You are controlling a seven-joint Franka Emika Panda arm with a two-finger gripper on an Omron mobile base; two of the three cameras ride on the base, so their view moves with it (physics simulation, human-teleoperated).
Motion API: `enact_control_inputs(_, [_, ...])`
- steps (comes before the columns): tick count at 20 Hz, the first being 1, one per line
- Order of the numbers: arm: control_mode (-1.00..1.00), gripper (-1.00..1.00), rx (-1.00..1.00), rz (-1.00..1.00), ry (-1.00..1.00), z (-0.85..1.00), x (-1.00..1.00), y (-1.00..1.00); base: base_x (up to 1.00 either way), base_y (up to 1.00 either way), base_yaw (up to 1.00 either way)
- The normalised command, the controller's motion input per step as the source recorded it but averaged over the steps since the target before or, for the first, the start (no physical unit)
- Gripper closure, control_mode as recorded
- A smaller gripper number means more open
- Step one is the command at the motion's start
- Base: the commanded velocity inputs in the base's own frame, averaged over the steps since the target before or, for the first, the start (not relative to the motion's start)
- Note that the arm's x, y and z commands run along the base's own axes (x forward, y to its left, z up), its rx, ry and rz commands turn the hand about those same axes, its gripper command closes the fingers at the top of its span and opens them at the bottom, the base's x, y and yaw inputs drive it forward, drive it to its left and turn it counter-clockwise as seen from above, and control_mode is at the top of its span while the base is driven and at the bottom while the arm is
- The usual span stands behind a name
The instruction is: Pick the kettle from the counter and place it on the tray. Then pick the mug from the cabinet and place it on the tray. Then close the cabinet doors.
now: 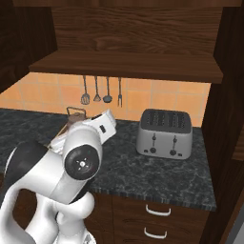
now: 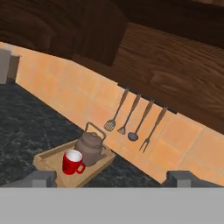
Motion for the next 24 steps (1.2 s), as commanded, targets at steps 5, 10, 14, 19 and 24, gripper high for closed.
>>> enact_control_inputs(5, [-1.0, -1.0, 0.0, -0.07, 0.0, -0.03, -0.1, 0.0, 0.0, 0.0, 0.0])
enact_control_inputs(10, [-1.0, -1.0, 0.0, -0.02, 0.02, -0.02, -0.02, 0.0, 0.0, 0.0, 0.0])
enact_control_inputs(14, [-1.0, -1.0, 0.08, -0.1, -0.03, 0.0, -0.32, -0.22, 0.0, 0.0, 0.0])
enact_control_inputs(19, [-1.0, -1.0, 0.12, -0.17, -0.17, 0.01, -0.64, -0.29, 0.0, 0.0, 0.0])
enact_control_inputs(24, [-1.0, -1.0, 0.16, -0.11, -0.27, 0.27, -0.41, -0.62, 0.0, 0.0, 0.0])
